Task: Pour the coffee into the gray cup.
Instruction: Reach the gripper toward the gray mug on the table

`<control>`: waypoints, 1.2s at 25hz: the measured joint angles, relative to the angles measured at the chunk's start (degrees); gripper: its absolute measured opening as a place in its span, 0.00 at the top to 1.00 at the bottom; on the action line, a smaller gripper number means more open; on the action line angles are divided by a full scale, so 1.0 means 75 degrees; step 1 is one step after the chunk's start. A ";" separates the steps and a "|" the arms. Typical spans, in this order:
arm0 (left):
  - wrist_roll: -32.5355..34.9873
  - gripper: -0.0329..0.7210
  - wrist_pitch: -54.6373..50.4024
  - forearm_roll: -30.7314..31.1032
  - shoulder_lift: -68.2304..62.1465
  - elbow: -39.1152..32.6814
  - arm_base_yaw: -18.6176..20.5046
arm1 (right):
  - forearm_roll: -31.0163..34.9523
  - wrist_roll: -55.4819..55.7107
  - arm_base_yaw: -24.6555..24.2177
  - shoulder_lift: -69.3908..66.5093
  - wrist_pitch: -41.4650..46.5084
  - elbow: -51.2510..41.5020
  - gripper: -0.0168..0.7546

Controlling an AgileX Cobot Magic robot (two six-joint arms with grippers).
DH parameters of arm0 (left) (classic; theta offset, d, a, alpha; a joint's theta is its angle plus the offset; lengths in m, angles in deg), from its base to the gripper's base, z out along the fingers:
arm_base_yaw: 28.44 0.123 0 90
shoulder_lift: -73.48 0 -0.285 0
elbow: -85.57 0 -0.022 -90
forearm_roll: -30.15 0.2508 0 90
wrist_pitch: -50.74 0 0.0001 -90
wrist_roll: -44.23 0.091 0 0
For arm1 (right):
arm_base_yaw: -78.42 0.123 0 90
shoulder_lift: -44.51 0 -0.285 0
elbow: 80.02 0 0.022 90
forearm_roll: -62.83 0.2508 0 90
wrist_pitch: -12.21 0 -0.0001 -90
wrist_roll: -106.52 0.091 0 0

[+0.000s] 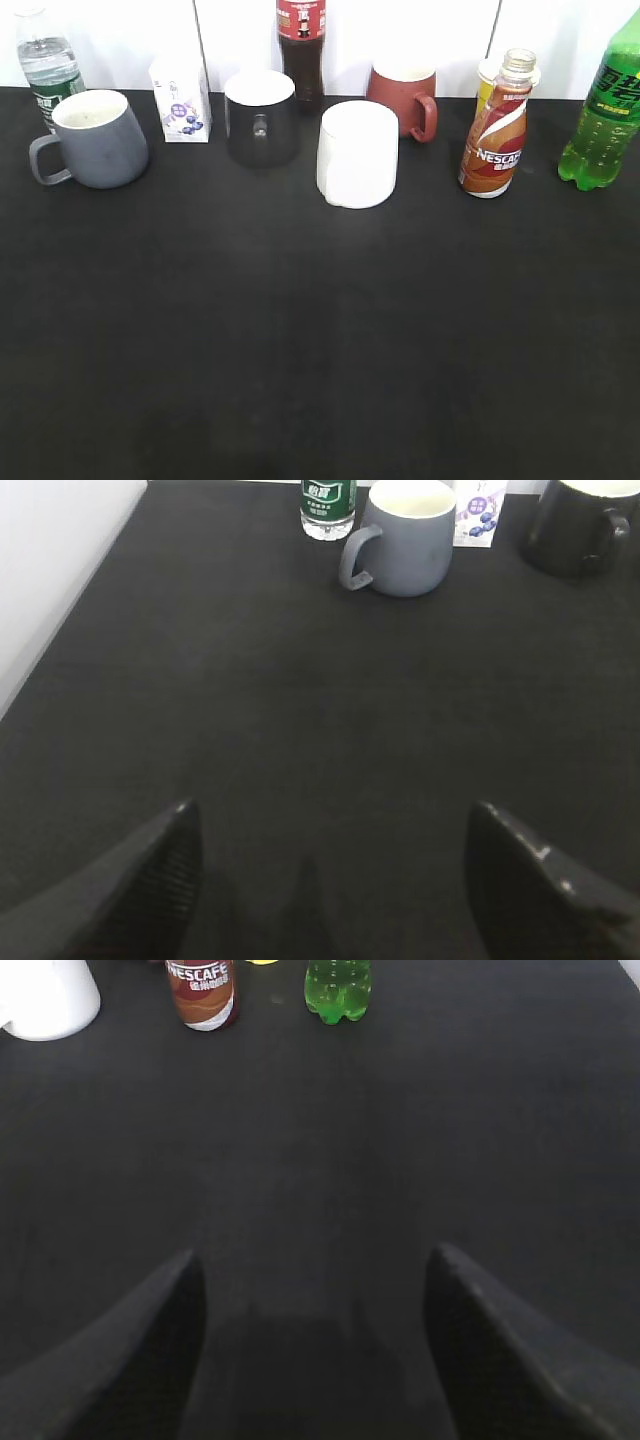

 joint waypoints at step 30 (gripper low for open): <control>0.0000 0.39 1.0178 -0.0356 -0.6447 -0.1459 0.0000 | 0.0000 0.0000 0.0000 0.0000 0.0000 0.0000 0.28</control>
